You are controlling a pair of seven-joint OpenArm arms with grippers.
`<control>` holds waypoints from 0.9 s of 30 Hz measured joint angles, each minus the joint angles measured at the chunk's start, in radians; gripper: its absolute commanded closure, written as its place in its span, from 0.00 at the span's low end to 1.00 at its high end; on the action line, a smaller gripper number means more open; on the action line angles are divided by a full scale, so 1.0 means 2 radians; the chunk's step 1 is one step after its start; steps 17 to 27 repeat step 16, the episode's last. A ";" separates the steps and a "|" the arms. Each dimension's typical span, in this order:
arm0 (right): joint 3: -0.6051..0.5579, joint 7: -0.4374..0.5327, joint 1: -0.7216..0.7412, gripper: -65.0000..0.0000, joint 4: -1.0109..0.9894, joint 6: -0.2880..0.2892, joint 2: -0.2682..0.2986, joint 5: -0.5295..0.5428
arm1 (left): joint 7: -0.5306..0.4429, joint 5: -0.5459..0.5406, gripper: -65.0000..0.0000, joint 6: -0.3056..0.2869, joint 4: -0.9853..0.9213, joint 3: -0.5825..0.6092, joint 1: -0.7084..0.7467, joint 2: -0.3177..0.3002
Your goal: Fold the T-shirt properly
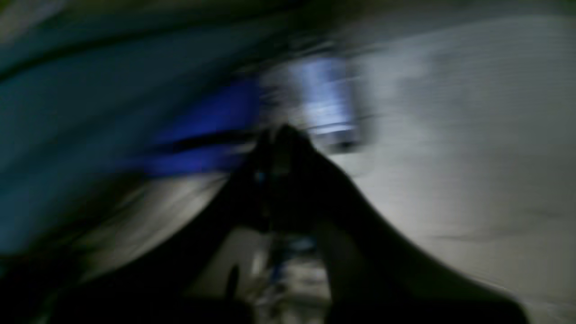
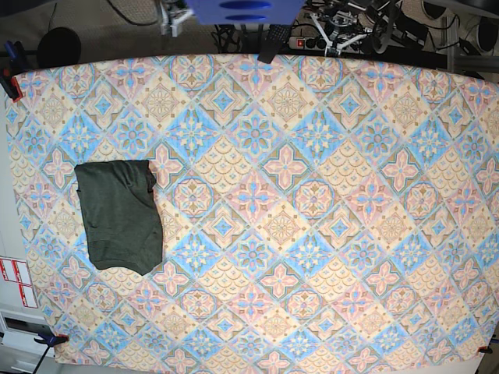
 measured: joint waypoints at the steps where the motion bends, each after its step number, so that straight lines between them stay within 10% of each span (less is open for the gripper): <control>1: 0.000 -0.005 -0.002 1.00 -0.001 0.016 0.002 -0.002 | 0.001 -0.001 1.00 0.001 0.000 0.000 0.002 0.002; 27: 0.087 0.000 -0.001 1.00 0.001 0.014 0.019 0.000 | 0.002 -0.002 1.00 0.000 0.000 -0.001 0.002 0.023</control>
